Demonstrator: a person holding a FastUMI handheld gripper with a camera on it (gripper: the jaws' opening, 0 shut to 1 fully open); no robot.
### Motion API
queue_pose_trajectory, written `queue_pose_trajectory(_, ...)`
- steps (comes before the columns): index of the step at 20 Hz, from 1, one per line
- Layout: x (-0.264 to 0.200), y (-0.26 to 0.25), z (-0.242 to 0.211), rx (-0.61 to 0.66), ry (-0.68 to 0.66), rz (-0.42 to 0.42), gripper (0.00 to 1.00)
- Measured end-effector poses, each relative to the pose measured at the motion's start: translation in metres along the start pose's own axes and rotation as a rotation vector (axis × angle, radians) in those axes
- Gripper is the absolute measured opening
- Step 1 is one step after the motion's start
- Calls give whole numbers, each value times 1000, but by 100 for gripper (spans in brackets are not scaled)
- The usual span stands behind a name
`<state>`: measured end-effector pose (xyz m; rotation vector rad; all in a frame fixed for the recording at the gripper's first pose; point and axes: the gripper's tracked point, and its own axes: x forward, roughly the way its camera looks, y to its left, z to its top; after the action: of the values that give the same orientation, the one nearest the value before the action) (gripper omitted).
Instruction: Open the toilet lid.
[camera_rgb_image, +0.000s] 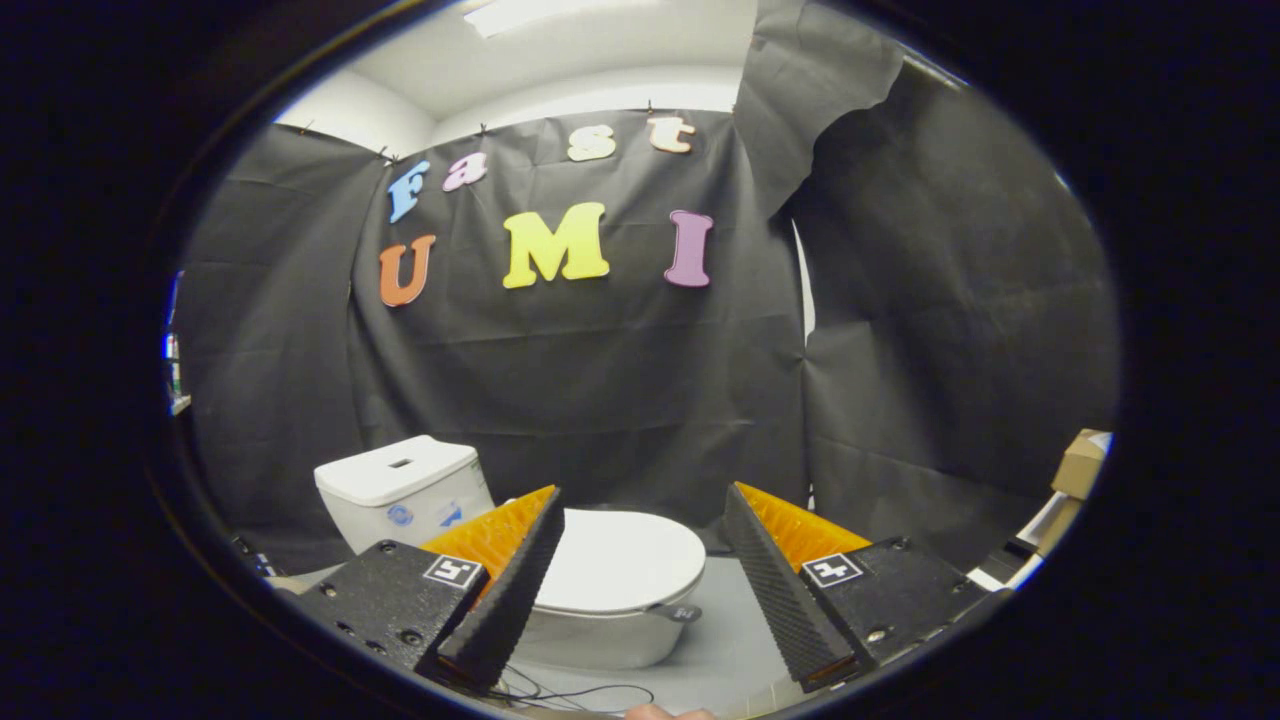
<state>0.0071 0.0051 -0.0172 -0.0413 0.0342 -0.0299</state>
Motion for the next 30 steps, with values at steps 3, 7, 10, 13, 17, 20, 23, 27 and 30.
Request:
queue_pose_trajectory(3, 5, -9, -4, -25, 2, -37, 100)
queue_pose_trajectory(7, 12, -12, -14, -61, 28, -69, 100)
queue_pose_trajectory(10, 18, -3, -22, -75, 52, -64, 100)
queue_pose_trajectory(13, 25, 6, -24, -53, 68, -48, 100)
queue_pose_trajectory(17, 47, 2, -31, 20, 102, -67, 100)
queue_pose_trajectory(20, 77, -4, -49, 48, 156, -112, 100)
queue_pose_trajectory(23, 96, -8, -78, 47, 266, -119, 100)
queue_pose_trajectory(27, 117, -23, -110, 111, 390, -126, 100)
queue_pose_trajectory(30, 124, -44, -139, 206, 498, -157, 100)
